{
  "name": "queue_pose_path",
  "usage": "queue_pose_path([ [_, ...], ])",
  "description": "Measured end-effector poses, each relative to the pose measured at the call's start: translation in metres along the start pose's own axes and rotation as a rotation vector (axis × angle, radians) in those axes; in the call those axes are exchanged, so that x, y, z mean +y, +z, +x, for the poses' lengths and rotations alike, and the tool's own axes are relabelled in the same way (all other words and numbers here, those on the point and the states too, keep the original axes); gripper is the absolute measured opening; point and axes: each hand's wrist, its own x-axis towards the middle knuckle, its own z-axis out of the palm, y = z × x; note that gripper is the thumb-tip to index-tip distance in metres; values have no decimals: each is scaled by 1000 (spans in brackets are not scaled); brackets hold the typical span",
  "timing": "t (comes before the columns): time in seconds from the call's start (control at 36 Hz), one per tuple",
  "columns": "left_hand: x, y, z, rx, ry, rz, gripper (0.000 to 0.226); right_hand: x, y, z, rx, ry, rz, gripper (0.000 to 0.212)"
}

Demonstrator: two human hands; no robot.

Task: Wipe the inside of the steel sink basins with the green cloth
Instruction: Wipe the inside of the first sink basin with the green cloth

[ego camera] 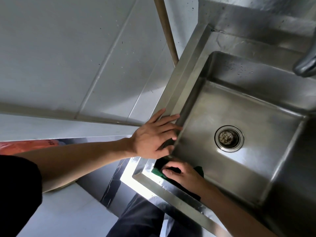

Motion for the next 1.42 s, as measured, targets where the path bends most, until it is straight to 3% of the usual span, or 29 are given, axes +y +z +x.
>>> queue_pose_path([
  [0.17,2,-2,1,-6,-9,-3,21,36,-10,13,32,110,-150,24],
  [0.33,0,0,0,-2,-11,-7,20,32,-9,-9,-25,63,-125,28],
  [0.5,0,0,0,-4,-13,-20,19,41,-22,-15,-45,103,-88,12],
  [0.75,-2,2,-1,-10,-15,-19,23,29,-19,-31,-12,-148,-212,22],
  [0.92,-2,1,-1,-8,-20,-31,21,48,-32,-25,-46,85,-131,18],
  [1.03,-2,0,0,-6,-22,-37,21,43,-31,-26,-48,120,-104,12],
  [1.17,-4,3,-1,-12,-14,-45,22,17,-24,-40,-98,93,20,24],
  [1.22,-3,2,-1,-10,-12,-52,22,19,-25,-37,-99,133,54,18],
  [1.31,-3,1,-1,-7,-10,-38,21,41,-30,-25,-64,214,-3,7],
  [1.42,-2,3,-1,0,-24,-26,19,62,-29,-15,23,256,-197,15],
])
